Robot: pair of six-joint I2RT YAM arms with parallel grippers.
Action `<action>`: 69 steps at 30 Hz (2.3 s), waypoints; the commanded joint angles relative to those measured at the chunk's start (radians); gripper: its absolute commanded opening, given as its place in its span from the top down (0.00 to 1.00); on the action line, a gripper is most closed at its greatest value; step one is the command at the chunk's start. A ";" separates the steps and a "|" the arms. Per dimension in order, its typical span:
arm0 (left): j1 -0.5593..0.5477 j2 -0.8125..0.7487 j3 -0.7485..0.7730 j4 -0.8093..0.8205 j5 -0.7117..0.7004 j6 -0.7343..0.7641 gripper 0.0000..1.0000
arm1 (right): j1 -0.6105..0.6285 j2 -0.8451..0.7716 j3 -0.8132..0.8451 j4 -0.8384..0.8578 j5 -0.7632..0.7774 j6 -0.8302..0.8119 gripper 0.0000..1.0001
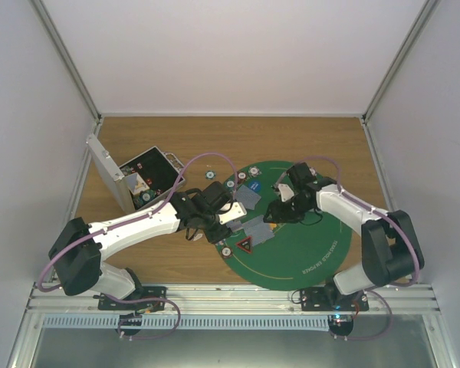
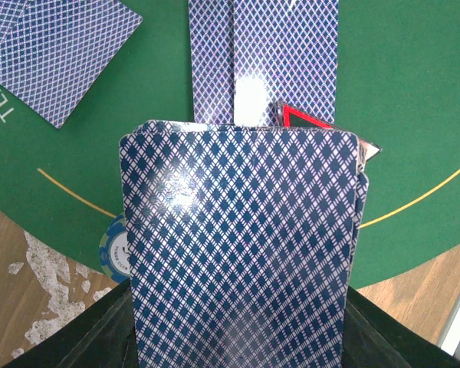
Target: Distribute texas hold em gaming equipment
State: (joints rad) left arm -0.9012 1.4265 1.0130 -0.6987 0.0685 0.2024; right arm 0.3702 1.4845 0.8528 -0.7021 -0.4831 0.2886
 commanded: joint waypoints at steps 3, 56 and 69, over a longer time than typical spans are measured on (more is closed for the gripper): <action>0.004 -0.026 -0.004 0.035 0.001 0.009 0.42 | 0.027 -0.026 0.095 0.012 -0.224 0.015 0.43; 0.004 -0.027 -0.011 0.040 0.007 0.009 0.42 | 0.155 0.126 0.151 -0.008 -0.208 0.119 0.43; 0.004 -0.025 -0.009 0.040 0.010 0.008 0.42 | 0.131 0.093 0.161 0.008 -0.333 0.091 0.54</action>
State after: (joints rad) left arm -0.9012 1.4265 1.0031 -0.6979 0.0708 0.2024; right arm 0.5091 1.6028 1.0027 -0.6876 -0.7578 0.3985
